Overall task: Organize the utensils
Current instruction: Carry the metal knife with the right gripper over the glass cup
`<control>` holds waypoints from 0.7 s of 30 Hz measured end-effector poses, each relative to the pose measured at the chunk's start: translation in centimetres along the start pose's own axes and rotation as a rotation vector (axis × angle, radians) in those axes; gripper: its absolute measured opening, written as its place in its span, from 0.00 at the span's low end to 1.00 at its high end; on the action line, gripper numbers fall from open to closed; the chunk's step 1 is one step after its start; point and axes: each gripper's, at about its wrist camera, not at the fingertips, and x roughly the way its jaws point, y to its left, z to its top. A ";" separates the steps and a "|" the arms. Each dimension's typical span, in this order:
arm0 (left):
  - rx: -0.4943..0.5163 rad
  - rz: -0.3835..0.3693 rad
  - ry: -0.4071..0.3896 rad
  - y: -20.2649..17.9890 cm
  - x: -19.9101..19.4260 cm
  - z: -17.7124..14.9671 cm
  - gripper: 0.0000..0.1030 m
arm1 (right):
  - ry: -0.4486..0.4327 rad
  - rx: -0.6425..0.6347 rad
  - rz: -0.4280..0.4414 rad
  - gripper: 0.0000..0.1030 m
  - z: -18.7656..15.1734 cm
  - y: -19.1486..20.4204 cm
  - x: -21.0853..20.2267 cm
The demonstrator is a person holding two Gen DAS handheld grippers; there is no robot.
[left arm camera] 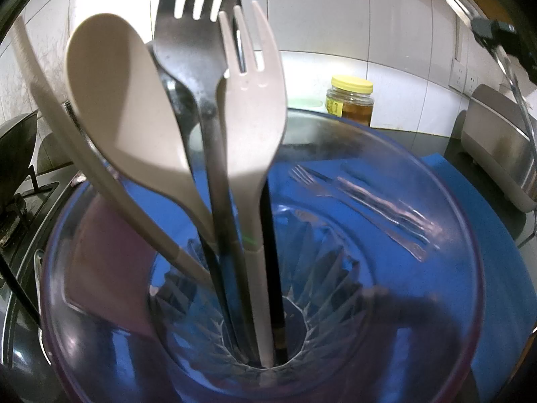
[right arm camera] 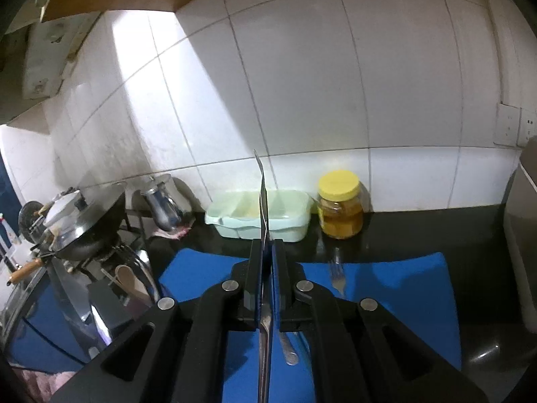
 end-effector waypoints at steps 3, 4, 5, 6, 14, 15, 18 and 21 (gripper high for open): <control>0.000 0.000 0.000 0.0 0.0 0.0 0.77 | 0.003 -0.020 0.010 0.06 0.2 0.9 0.3; 0.000 0.000 0.000 0.0 0.0 0.0 0.77 | 0.002 -0.023 0.017 0.06 0.2 1.3 0.4; 0.000 0.000 0.000 0.0 0.0 0.0 0.77 | 0.002 -0.026 0.022 0.06 0.3 1.5 0.5; 0.000 0.000 0.000 0.0 0.0 0.0 0.77 | 0.001 -0.030 0.028 0.06 0.4 1.8 0.6; 0.001 0.002 0.001 -0.1 -0.1 0.0 0.77 | -0.045 -0.059 0.096 0.06 1.9 4.1 0.9; 0.001 0.002 0.001 -0.1 -0.1 0.0 0.77 | -0.055 -0.061 0.105 0.06 2.2 4.5 0.9; 0.001 0.002 0.001 -0.1 -0.1 0.0 0.77 | -0.079 -0.069 0.131 0.06 2.9 5.4 1.0; 0.001 0.002 0.001 -0.1 -0.1 0.0 0.77 | -0.093 -0.080 0.161 0.06 3.6 6.3 1.3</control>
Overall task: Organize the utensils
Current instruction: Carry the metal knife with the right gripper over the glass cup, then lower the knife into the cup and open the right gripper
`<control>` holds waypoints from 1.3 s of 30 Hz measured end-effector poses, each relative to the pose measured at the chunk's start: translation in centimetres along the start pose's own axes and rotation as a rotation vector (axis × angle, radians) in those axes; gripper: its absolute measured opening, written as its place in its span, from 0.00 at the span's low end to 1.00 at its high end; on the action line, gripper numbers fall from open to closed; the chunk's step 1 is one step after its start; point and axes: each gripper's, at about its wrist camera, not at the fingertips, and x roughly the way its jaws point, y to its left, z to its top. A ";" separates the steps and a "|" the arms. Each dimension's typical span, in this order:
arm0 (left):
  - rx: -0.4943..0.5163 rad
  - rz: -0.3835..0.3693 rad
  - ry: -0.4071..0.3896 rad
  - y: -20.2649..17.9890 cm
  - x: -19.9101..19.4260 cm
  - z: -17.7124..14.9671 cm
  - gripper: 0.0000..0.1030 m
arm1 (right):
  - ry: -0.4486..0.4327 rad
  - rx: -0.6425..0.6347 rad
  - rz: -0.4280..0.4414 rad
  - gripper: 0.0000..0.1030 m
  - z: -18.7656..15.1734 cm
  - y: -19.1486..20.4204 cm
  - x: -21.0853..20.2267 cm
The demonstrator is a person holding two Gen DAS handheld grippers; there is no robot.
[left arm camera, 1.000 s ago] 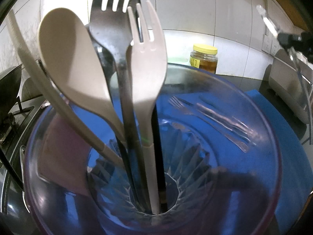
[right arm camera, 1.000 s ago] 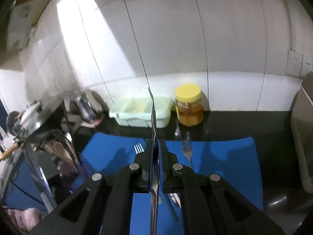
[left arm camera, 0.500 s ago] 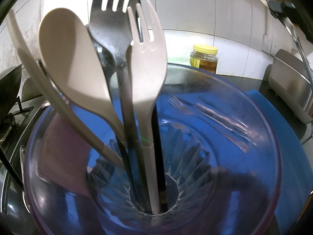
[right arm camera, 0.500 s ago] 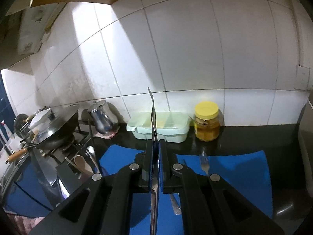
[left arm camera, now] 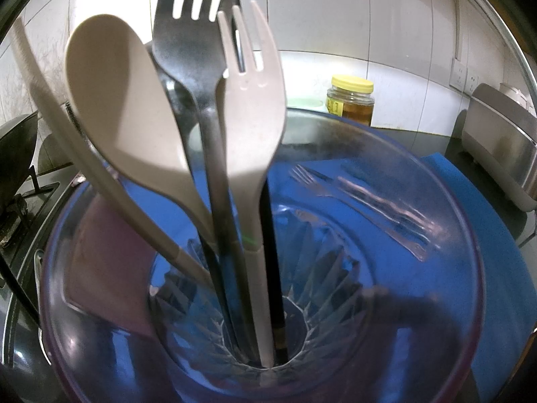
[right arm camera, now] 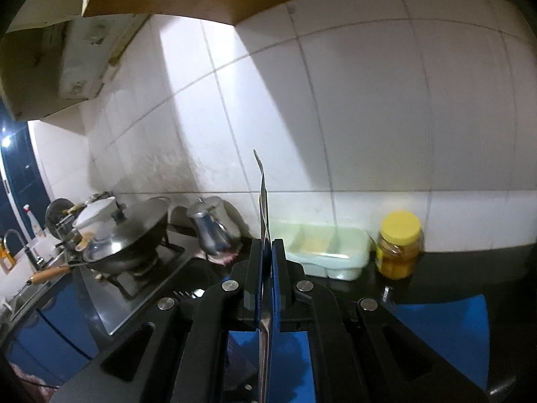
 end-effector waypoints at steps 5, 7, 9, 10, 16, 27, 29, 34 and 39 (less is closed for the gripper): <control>0.001 0.002 0.001 0.0 0.0 0.0 0.77 | -0.052 -0.003 0.074 0.06 0.8 1.1 0.8; 0.001 0.003 0.001 0.0 0.0 0.0 0.77 | -0.061 -0.006 0.102 0.06 0.8 1.6 1.6; 0.001 0.002 0.001 0.0 0.0 0.0 0.77 | -0.057 0.009 0.130 0.06 0.7 1.7 2.6; 0.001 0.002 0.001 0.0 0.0 0.0 0.77 | -0.052 0.026 0.145 0.06 0.6 1.7 3.3; 0.001 0.002 0.001 0.0 0.0 0.0 0.77 | -0.028 0.095 0.166 0.06 -0.4 1.1 5.7; 0.004 0.006 0.003 -0.2 0.1 0.1 0.77 | 0.001 0.077 0.163 0.06 -2.2 1.1 7.8; 0.004 0.006 0.003 -0.2 0.1 0.1 0.77 | 0.019 0.055 0.165 0.06 -2.6 1.3 8.0; 0.004 0.007 0.003 -0.2 0.1 0.1 0.77 | 0.103 0.025 0.203 0.06 -4.0 1.2 7.9; 0.004 0.007 0.003 -0.2 0.1 0.1 0.77 | 0.186 0.023 0.232 0.06 -5.5 0.5 7.9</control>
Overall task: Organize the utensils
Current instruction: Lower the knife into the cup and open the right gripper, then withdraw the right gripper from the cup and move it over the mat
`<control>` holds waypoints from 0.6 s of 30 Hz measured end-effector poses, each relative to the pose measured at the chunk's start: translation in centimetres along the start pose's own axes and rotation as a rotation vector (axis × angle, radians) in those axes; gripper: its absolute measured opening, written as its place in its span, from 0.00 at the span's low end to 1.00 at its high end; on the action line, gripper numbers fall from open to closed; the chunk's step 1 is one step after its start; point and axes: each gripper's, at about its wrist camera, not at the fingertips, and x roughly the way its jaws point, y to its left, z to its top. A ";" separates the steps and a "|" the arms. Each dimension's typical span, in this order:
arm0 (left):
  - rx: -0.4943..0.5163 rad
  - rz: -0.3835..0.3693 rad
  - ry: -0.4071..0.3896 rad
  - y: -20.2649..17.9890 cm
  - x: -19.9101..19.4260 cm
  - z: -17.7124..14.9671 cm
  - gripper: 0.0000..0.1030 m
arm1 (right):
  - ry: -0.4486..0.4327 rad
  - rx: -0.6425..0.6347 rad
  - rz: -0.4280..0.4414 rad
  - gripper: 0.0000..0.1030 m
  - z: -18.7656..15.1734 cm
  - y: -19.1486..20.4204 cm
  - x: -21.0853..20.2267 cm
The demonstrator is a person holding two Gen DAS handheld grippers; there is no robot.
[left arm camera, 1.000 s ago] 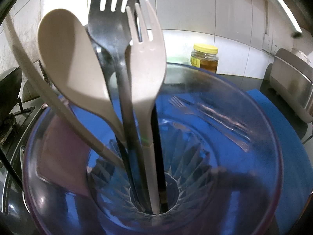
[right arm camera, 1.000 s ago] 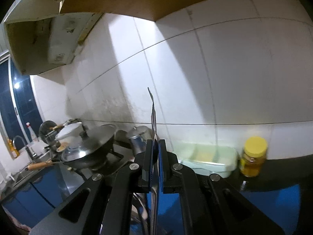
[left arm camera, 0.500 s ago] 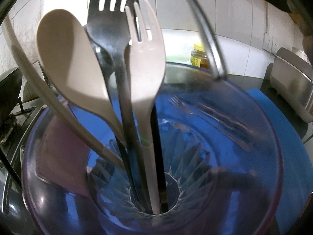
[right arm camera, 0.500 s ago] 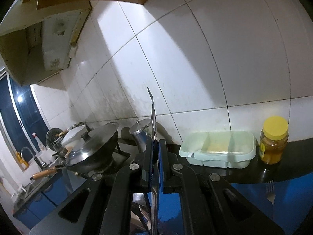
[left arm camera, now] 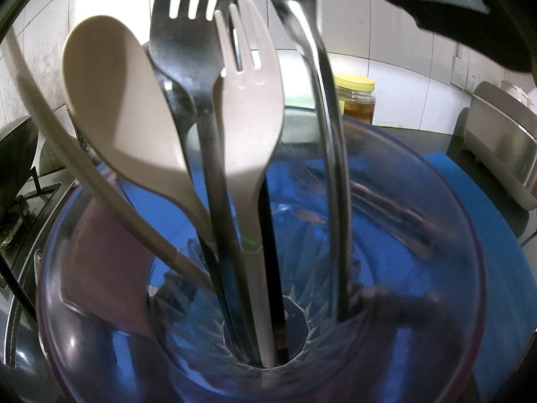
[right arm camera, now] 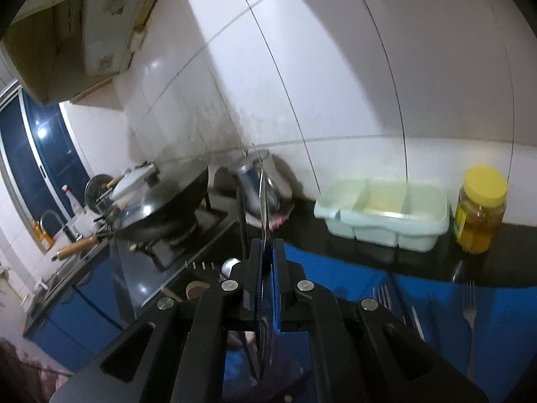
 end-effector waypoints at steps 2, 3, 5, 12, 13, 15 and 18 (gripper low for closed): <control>0.000 0.000 0.000 0.0 0.0 0.0 0.77 | 0.020 0.006 0.016 0.06 -0.3 -0.1 0.0; 0.000 0.000 0.000 0.0 0.0 0.0 0.77 | 0.033 0.007 0.025 0.06 -0.4 -0.2 0.1; 0.000 0.000 0.000 0.0 0.0 0.0 0.77 | 0.053 0.012 0.045 0.07 -0.6 -0.3 0.4; 0.000 0.000 0.000 0.0 0.0 0.0 0.77 | 0.151 0.055 0.139 0.11 -0.9 -0.6 2.0; 0.000 0.000 0.000 0.0 0.0 0.0 0.77 | 0.153 0.064 0.143 0.17 -0.9 -0.7 2.0; 0.000 0.000 0.000 0.0 0.0 0.0 0.77 | 0.156 0.083 0.156 0.25 -0.9 -0.9 2.0; 0.000 0.000 0.000 0.0 0.0 0.0 0.77 | 0.157 0.099 0.162 0.29 -0.7 -1.1 1.9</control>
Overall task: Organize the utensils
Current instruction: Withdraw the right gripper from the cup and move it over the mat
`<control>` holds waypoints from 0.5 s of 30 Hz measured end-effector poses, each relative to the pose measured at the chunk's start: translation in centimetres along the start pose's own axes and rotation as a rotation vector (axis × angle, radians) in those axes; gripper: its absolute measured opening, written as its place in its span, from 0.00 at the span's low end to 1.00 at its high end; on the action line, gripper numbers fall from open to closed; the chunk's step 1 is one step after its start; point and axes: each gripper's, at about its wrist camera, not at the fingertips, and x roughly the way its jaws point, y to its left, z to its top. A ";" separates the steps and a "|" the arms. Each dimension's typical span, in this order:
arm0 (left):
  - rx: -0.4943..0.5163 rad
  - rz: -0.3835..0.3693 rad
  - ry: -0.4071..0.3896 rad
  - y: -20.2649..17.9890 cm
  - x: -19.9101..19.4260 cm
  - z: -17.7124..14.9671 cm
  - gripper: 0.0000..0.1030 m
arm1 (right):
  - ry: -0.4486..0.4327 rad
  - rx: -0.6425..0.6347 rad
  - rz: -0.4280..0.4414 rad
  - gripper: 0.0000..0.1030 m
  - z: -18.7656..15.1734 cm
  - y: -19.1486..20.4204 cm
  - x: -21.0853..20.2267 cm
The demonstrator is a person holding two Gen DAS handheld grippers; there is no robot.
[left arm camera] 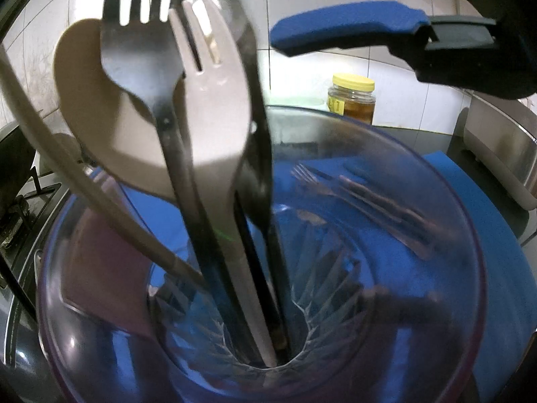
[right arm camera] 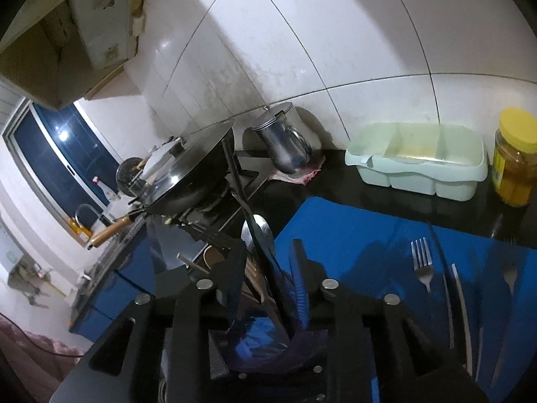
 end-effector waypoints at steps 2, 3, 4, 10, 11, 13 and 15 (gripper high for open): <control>0.000 0.000 0.000 0.0 0.0 0.0 0.77 | -0.008 -0.004 -0.007 0.29 0.1 0.0 -0.3; 0.000 0.000 0.000 0.0 0.0 0.0 0.77 | -0.012 -0.006 -0.011 0.29 0.2 0.0 -0.5; 0.000 0.000 0.000 0.0 0.0 0.0 0.77 | -0.015 -0.008 -0.015 0.29 0.2 0.0 -0.6; 0.000 0.000 0.000 0.0 0.0 0.0 0.77 | -0.062 -0.006 -0.063 0.30 0.4 -0.4 -3.1; 0.000 0.000 0.000 0.0 0.0 0.0 0.77 | -0.070 -0.003 -0.070 0.30 0.4 -0.6 -3.5; 0.000 0.000 0.000 0.0 0.0 0.0 0.77 | -0.094 0.008 -0.098 0.31 0.3 -1.3 -4.8; 0.000 0.000 0.000 0.0 0.0 0.0 0.77 | -0.106 0.022 -0.131 0.32 0.0 -2.2 -5.8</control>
